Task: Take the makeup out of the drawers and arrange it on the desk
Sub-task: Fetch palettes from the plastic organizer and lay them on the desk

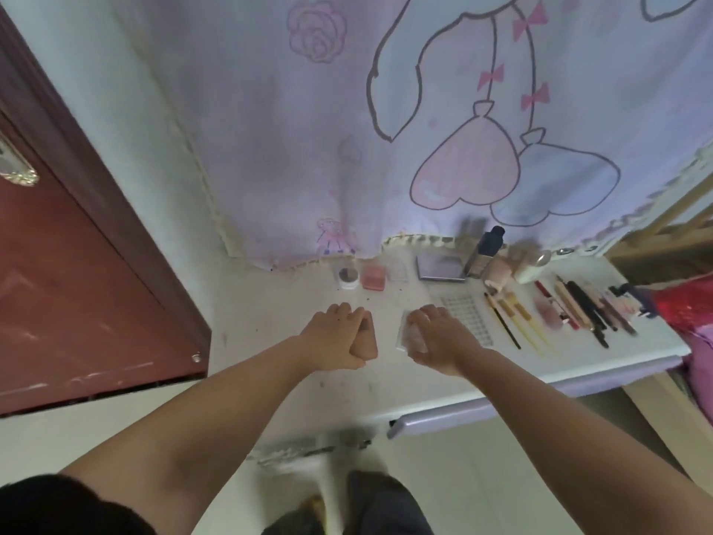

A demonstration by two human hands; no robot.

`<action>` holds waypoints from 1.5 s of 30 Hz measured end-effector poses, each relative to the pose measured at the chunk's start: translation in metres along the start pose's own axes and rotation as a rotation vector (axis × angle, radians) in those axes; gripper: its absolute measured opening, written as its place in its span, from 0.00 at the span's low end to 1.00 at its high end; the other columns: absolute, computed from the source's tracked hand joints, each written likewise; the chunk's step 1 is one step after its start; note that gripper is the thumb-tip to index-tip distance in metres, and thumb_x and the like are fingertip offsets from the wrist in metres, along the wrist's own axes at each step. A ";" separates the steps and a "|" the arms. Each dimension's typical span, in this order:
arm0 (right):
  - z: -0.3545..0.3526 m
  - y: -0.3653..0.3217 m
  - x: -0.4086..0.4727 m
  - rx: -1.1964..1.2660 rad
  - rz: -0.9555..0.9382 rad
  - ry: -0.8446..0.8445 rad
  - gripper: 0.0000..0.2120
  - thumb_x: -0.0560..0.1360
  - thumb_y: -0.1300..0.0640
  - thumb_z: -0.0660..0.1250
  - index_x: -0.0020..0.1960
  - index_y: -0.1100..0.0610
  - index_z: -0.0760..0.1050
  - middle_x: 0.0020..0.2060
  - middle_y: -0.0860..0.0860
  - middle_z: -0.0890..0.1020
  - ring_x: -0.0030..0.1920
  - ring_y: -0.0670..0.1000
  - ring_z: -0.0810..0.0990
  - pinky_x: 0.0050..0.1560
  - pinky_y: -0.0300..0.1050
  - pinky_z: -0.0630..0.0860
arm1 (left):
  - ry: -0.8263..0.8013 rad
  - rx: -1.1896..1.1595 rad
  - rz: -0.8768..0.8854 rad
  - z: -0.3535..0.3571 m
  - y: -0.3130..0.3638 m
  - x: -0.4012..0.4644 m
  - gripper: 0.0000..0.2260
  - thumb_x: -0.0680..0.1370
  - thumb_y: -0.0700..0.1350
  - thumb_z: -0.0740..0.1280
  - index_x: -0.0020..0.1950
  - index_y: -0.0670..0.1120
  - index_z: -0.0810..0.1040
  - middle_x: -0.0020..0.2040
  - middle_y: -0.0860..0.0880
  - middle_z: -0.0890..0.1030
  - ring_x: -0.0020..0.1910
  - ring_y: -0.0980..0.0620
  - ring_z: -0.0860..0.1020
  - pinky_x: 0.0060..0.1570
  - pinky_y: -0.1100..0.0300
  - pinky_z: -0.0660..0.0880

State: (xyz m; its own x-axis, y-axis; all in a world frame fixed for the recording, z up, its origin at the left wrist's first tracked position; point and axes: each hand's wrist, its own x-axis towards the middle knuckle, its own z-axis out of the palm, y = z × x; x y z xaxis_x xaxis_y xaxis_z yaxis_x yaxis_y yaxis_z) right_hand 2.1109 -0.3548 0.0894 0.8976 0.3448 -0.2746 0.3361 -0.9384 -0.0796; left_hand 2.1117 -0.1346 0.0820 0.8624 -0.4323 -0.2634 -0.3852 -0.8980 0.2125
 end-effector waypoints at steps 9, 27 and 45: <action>0.010 0.059 0.101 -0.047 -0.226 -0.135 0.26 0.73 0.48 0.66 0.67 0.55 0.64 0.65 0.54 0.67 0.64 0.56 0.67 0.60 0.48 0.70 | -0.078 0.017 -0.096 0.023 -0.005 0.089 0.35 0.72 0.58 0.66 0.73 0.44 0.56 0.65 0.43 0.66 0.62 0.43 0.66 0.59 0.52 0.65; -0.037 0.064 0.107 -0.036 -0.116 0.049 0.25 0.79 0.41 0.55 0.71 0.53 0.62 0.72 0.53 0.63 0.72 0.55 0.62 0.71 0.53 0.58 | 0.073 0.064 0.012 -0.035 -0.004 0.114 0.25 0.77 0.56 0.61 0.70 0.45 0.62 0.65 0.44 0.67 0.62 0.42 0.68 0.58 0.50 0.68; 0.022 0.009 -0.214 0.072 0.985 0.341 0.33 0.76 0.38 0.34 0.77 0.49 0.47 0.78 0.52 0.49 0.77 0.54 0.45 0.74 0.64 0.42 | 0.228 0.245 0.711 -0.021 0.197 0.017 0.37 0.73 0.64 0.35 0.75 0.49 0.61 0.74 0.43 0.61 0.74 0.44 0.57 0.70 0.37 0.45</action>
State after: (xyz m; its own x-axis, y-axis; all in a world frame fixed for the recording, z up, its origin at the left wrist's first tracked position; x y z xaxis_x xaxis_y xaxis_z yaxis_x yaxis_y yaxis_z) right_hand 1.9154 -0.4374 0.1266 0.8018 -0.5966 0.0346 -0.5959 -0.8026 -0.0275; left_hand 2.0576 -0.3177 0.1396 0.4178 -0.9063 0.0631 -0.9085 -0.4163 0.0368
